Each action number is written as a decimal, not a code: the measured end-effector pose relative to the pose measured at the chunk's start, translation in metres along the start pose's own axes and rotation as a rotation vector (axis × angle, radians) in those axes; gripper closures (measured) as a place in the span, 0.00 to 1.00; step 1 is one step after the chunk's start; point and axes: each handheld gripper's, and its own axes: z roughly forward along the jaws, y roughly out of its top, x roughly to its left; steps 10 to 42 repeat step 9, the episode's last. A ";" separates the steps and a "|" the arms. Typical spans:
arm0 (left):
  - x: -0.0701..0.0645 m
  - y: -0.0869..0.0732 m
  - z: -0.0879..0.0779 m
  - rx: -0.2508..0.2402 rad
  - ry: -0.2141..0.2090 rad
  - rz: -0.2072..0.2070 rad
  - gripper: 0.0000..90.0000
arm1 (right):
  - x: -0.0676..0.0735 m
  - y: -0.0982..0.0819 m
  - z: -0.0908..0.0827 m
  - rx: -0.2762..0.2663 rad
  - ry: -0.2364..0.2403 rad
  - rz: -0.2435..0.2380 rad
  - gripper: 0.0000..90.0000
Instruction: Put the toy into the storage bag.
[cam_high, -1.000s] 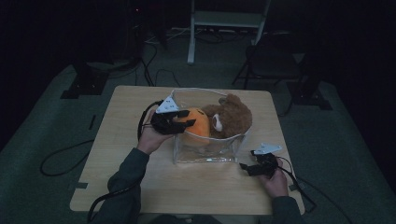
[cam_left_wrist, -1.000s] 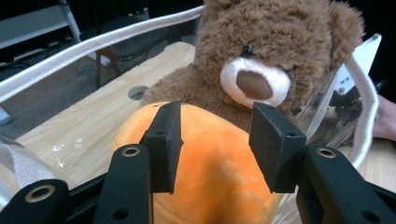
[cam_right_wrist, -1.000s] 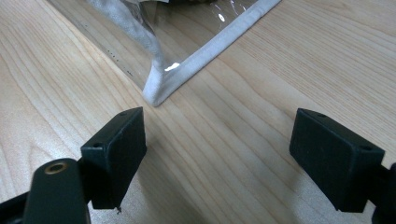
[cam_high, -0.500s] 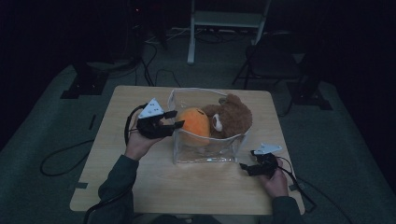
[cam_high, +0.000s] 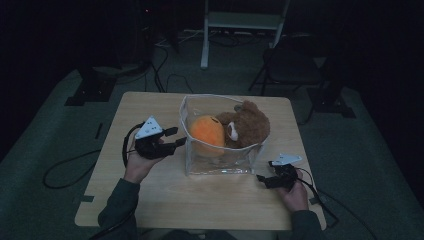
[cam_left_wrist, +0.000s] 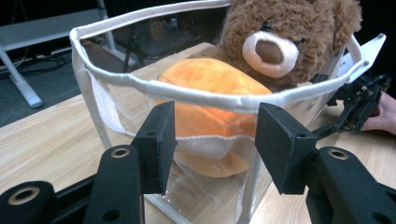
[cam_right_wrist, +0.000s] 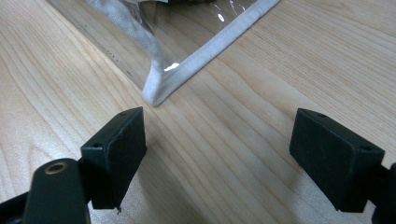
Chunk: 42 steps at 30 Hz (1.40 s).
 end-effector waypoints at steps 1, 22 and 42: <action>-0.001 -0.001 0.000 0.002 -0.001 0.002 0.54 | 0.000 0.000 0.000 0.000 0.000 0.000 0.20; -0.005 -0.020 0.001 0.020 0.017 -0.003 0.53 | 0.000 0.000 0.000 0.000 0.000 0.000 0.20; -0.005 -0.020 0.001 0.020 0.017 -0.003 0.53 | 0.000 0.000 0.000 0.000 0.000 0.000 0.20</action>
